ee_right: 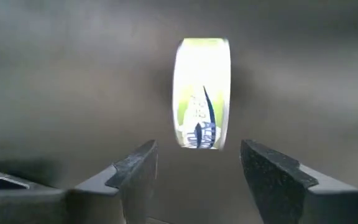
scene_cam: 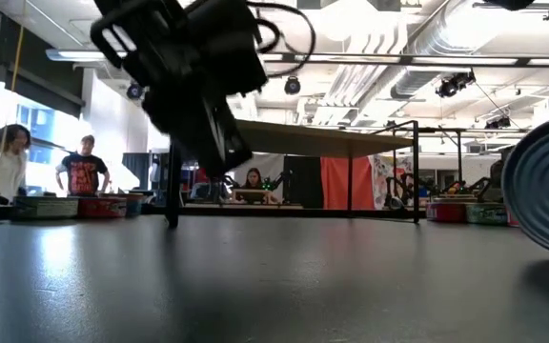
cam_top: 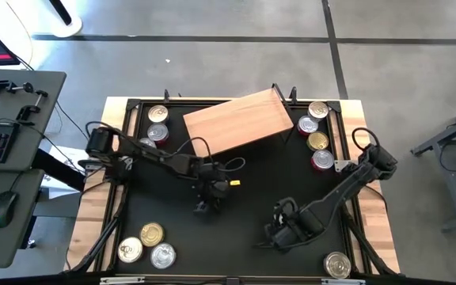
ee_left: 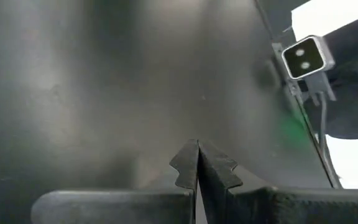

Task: Stack canned seafood by type on shelf
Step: Put the bottom silver and green tuna can on the shelf

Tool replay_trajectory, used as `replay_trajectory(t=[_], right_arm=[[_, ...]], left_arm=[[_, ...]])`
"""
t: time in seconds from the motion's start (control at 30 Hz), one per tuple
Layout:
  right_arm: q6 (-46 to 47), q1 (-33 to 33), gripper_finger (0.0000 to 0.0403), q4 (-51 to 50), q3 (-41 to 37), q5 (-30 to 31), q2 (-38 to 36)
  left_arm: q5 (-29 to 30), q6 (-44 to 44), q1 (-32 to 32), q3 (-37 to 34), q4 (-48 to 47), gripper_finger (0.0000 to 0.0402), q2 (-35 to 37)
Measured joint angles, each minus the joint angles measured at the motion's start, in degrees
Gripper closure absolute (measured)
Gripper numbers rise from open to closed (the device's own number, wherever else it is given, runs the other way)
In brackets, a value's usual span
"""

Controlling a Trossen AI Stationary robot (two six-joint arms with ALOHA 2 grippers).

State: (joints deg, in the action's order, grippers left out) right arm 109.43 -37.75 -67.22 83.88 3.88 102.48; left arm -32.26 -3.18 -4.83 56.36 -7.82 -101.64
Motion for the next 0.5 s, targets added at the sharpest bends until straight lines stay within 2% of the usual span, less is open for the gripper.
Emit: replay_trajectory(t=[0.17,0.37,0.5], right_arm=[[-1.74,2.32,0.018,-0.66,-2.8,0.02,0.0],[-7.18,5.3,0.018,4.31,-4.88,0.61,-0.12],[-9.42,6.93,0.018,3.41,-5.16,0.64,0.07]], left_arm=[[1.3,3.28,1.46,0.04,-3.51,0.0401,6.2],[1.46,3.07,2.61,0.04,-5.99,0.0401,12.3],[2.34,2.82,2.73,0.07,-6.93,0.0401,15.52]])
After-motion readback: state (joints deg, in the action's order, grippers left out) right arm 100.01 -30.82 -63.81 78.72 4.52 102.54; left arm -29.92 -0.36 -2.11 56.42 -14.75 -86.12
